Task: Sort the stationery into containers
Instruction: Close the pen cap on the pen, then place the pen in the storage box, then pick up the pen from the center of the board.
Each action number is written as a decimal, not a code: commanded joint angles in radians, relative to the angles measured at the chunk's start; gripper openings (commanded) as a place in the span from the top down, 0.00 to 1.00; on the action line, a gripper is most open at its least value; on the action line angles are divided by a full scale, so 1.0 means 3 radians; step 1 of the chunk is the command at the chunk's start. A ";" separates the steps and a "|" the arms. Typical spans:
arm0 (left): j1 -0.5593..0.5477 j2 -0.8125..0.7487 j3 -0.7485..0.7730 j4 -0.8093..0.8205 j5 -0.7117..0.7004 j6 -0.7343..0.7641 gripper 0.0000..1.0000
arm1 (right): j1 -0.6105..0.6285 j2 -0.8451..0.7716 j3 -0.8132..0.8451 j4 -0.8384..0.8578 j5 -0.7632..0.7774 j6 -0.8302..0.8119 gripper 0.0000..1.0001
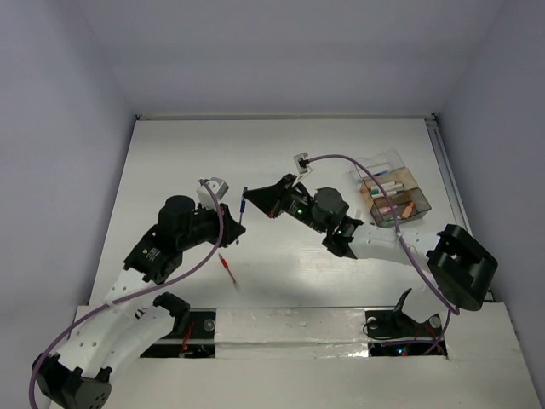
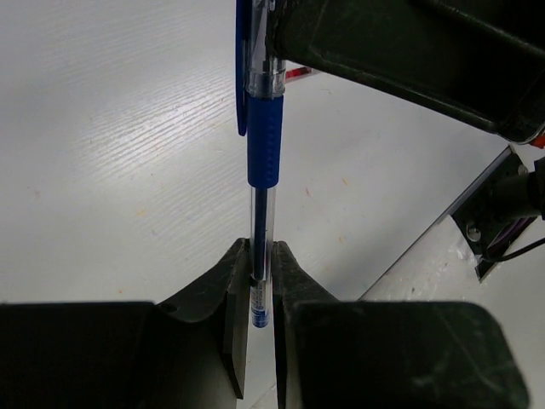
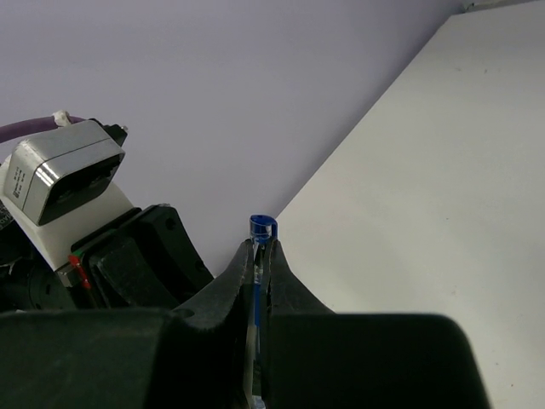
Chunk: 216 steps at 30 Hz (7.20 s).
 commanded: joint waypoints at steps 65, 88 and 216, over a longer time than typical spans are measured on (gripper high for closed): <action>0.0076 -0.0020 0.0040 0.1063 0.0405 -0.0005 0.24 | -0.1155 -0.0420 0.0372 -0.1132 0.0345 -0.0047 1.00; 0.0076 -0.0097 0.0060 0.0935 0.0190 0.0056 0.01 | -0.3181 0.0372 0.0580 -0.1797 0.0816 0.0142 0.93; 0.0138 -0.0082 0.0035 0.1058 0.0205 -0.0118 1.00 | -0.0180 -0.0093 0.0565 -0.0365 -0.0790 0.0025 1.00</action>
